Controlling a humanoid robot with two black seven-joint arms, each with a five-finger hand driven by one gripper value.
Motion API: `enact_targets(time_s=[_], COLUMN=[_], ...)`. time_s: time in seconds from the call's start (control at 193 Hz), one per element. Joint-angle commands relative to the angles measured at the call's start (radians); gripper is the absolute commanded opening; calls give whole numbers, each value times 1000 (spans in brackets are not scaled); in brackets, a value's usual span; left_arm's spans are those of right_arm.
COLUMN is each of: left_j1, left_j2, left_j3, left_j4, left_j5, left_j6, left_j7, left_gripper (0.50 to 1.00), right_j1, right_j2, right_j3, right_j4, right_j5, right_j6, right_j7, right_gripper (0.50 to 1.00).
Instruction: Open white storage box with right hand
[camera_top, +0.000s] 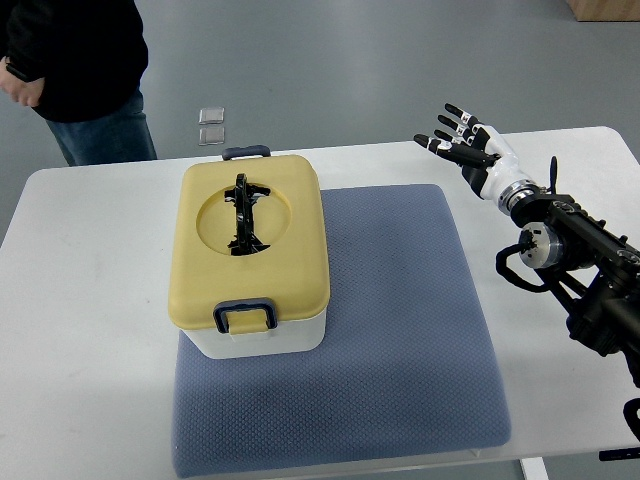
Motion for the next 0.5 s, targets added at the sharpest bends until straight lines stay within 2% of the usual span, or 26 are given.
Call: enact_targets(time_s=[0.0,0.493], left_j1=[0,2], left_j2=[0,0], left_j3=[0,2], left_j4=[2,-2], left_j5=[0,0], left_j6=[0,-1], left_j7=[-1,1], left_gripper=[1000,1000], right_j1=[0,0], right_j2=[0,-3], right_j3=[0,0], right_j4=[-1,-1], right_j5=[0,0], right_j6=[0,2], right_j7=[0,0], right_gripper=[928,928])
